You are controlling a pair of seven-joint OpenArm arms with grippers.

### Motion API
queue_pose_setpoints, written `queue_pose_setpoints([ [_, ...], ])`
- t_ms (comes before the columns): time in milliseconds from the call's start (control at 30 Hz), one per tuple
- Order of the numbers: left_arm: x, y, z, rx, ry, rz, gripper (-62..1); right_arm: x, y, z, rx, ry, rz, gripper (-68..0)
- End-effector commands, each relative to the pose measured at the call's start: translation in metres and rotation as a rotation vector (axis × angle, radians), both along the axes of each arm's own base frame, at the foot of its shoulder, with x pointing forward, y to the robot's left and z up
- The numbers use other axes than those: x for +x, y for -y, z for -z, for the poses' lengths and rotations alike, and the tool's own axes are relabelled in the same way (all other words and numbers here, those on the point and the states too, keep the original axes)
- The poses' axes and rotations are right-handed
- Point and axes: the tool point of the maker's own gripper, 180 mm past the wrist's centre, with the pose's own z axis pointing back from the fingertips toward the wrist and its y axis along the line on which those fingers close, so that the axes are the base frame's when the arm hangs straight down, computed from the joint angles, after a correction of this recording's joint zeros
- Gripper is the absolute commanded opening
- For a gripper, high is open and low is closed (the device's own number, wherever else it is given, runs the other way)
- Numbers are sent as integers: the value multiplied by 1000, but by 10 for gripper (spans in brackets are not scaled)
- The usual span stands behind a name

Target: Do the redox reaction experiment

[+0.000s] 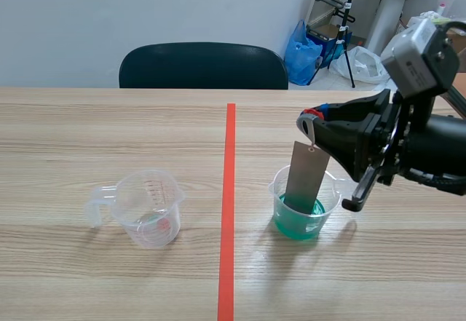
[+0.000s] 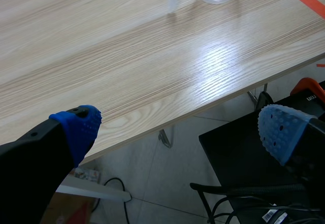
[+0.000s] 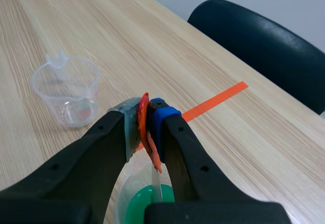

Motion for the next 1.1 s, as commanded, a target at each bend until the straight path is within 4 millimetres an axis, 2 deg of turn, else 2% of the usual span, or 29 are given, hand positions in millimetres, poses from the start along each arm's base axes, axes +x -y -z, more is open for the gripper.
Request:
queue_pose_setpoints([
  [0,5,1,-6,-4,34,4,14,1,-1,-5,15,28,-18,-669],
  [233,5,1,-6,-4,34,4,14,-8,-1,16,36,27,-45,-669],
  [467,5,1,-6,-4,34,4,14,-12,0,27,37,26,-56,-669],
  [1067,5,1,-6,-4,34,4,14,-14,-1,30,26,27,-61,-669],
])
